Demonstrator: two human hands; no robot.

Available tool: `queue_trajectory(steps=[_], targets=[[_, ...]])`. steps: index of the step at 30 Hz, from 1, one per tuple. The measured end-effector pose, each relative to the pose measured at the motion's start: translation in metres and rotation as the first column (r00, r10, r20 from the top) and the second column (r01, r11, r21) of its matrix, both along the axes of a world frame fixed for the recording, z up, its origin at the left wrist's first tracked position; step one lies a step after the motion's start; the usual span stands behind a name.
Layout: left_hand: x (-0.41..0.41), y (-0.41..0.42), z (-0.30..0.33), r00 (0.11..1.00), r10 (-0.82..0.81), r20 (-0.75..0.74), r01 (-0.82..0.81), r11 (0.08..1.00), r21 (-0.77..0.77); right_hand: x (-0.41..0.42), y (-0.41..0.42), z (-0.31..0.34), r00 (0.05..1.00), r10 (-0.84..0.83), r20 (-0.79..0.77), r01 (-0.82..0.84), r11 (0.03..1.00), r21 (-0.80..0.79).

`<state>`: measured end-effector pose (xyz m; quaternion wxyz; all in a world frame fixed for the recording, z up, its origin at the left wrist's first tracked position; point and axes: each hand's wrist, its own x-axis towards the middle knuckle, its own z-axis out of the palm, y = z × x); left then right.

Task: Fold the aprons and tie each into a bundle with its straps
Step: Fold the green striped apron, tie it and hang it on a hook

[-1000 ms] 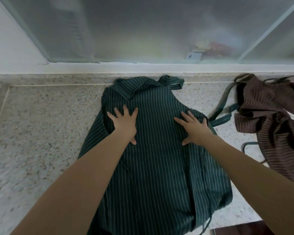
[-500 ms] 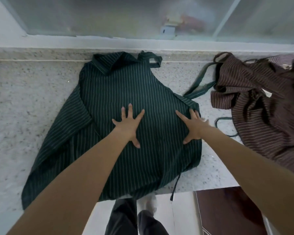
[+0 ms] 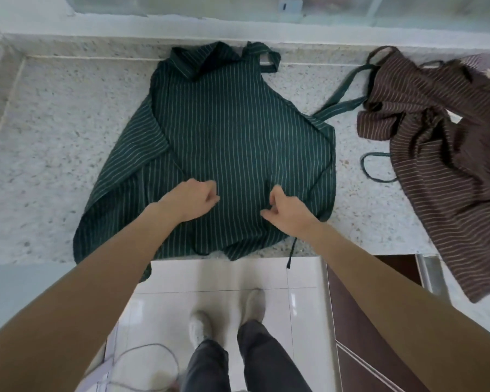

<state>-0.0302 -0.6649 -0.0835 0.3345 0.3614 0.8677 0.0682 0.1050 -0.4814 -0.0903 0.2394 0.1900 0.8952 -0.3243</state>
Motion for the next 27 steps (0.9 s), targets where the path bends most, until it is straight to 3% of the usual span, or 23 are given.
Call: queue_trajectory(steps=[3,7,10,13,16,18,20,23,25,27], targets=[[0.012,-0.022,0.005,0.974,0.012,0.224,0.006,0.997,-0.080,0.007,-0.016,0.008,0.993,0.074,0.095,-0.086,0.989,0.124],[0.039,-0.054,-0.004,0.965,-0.210,0.154,0.239,0.950,-0.201,0.018,-0.058,0.018,0.944,0.140,0.297,-0.198,0.965,0.173],[0.043,-0.061,-0.014,0.984,-0.169,0.053,0.174,0.981,-0.088,0.027,-0.087,0.002,0.912,0.145,0.384,-0.269,0.918,0.292],[0.041,-0.073,-0.012,0.986,-0.115,-0.119,0.127,0.987,0.100,0.030,-0.107,-0.010,0.962,0.009,0.275,-0.134,0.887,0.441],[0.037,-0.082,-0.006,0.981,-0.004,-0.193,0.060,0.957,0.284,0.032,-0.108,-0.011,1.000,-0.015,0.025,-0.002,0.815,0.579],[0.035,-0.086,-0.001,0.984,0.086,-0.159,-0.027,0.939,0.342,0.032,-0.105,-0.003,0.995,-0.011,-0.102,0.069,0.803,0.592],[0.036,-0.087,0.004,0.948,0.171,-0.270,-0.065,0.930,0.362,0.031,-0.100,0.009,0.988,-0.055,-0.145,0.126,0.830,0.544],[0.045,-0.091,0.011,0.829,0.150,-0.539,0.036,0.947,0.318,0.030,-0.090,0.019,0.963,-0.102,-0.251,0.210,0.866,0.454],[0.054,-0.090,0.006,0.824,-0.036,-0.565,0.161,0.972,0.172,0.029,-0.085,0.023,0.924,-0.198,-0.327,0.293,0.915,0.276],[0.061,-0.090,-0.001,0.837,-0.115,-0.534,0.172,0.983,0.058,0.029,-0.081,0.028,0.904,-0.268,-0.332,0.331,0.932,0.149]])
